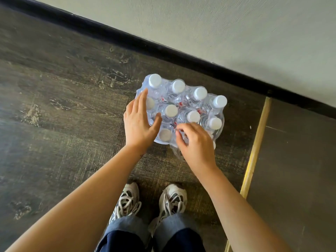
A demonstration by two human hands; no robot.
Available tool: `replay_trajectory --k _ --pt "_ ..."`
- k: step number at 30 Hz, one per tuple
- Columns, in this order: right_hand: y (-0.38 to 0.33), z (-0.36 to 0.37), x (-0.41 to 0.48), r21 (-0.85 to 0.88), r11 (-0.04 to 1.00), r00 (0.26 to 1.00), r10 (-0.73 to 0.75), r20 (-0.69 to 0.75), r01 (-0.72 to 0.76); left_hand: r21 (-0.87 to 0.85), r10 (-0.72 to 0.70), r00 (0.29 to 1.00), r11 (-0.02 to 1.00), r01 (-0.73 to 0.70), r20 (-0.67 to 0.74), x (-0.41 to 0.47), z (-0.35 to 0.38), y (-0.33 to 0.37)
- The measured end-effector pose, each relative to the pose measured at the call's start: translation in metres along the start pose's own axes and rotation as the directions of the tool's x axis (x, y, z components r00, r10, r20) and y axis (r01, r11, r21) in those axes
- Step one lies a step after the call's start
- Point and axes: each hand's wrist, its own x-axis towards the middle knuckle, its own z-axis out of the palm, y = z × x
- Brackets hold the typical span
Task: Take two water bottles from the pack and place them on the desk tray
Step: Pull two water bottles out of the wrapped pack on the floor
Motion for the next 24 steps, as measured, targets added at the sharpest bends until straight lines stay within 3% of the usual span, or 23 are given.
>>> replay_trajectory --k 2,6,8,16,22,24 --pt "-0.003 0.001 0.02 -0.021 1.0 1.0 0.017 -0.025 -0.018 0.003 0.003 1.0 1.0 -0.003 0.0 0.0 0.0 0.0" --pt "-0.005 0.012 0.05 -0.164 0.987 0.99 0.015 0.142 0.008 0.008 0.0 1.0 1.0 0.0 0.021 0.0 -0.002 -0.001" --pt "-0.002 0.021 0.056 -0.214 0.977 0.987 0.011 0.157 0.024 0.003 -0.001 1.0 1.0 0.001 0.024 -0.001 -0.002 0.0" --pt "-0.002 0.019 0.058 -0.023 0.999 0.995 0.025 0.099 -0.023 -0.021 0.013 0.998 1.0 -0.011 0.057 -0.002 -0.002 -0.005" --pt "-0.034 -0.049 0.044 -0.086 0.993 0.996 -0.086 0.001 0.086 -0.031 0.087 0.979 0.996 -0.083 0.184 -0.013 -0.018 0.002" --pt "-0.055 -0.08 0.036 -0.012 0.994 0.992 -0.106 -0.064 0.105 -0.042 0.094 0.976 0.995 -0.087 0.194 -0.016 -0.024 0.012"
